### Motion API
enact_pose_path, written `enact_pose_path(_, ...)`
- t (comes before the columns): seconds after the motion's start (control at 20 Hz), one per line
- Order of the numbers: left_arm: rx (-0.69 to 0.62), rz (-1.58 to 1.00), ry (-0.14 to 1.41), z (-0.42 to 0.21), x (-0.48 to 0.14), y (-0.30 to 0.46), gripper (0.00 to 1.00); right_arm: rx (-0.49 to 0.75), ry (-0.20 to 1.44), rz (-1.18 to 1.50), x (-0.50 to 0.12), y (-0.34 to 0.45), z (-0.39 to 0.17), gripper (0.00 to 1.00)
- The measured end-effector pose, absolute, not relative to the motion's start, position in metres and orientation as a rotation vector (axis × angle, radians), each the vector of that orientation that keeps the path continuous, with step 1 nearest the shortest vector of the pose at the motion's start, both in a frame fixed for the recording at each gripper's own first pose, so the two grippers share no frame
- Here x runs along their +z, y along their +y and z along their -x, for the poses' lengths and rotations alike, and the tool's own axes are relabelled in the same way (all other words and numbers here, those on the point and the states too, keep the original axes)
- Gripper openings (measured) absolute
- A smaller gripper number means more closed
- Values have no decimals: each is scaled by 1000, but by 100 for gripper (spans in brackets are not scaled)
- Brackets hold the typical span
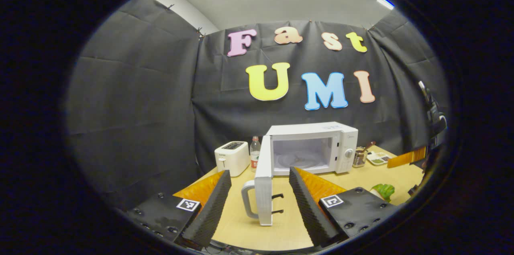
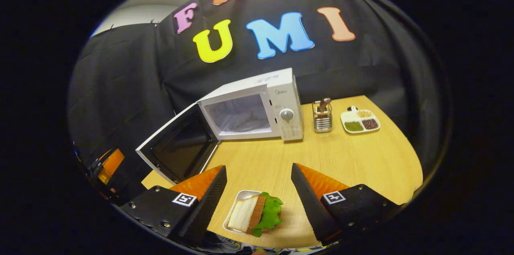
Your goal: Open the microwave oven with the left hand, put the food in, and close the microwave oven.
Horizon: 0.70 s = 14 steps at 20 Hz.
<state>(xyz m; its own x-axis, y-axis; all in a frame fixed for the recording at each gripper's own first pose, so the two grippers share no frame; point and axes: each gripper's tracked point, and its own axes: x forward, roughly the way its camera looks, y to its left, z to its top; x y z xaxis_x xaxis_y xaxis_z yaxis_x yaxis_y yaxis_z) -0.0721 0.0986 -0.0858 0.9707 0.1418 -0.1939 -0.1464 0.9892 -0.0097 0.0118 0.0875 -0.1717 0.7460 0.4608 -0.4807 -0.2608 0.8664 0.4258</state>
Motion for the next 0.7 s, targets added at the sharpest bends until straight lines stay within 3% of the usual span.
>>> enact_pose_path(0.25,159,8,171,83,-68,82,99,462,809,-477,-214,91,11,98)
enact_pose_path(0.35,168,6,183,87,-69,79,89,480,878,-515,-230,95,19,99)
enact_pose_path(0.45,172,15,200,90,-72,75,98,488,928,-542,-242,97,26,98)
enact_pose_path(0.7,206,13,183,95,-60,76,99,515,1059,-659,-264,112,42,98)
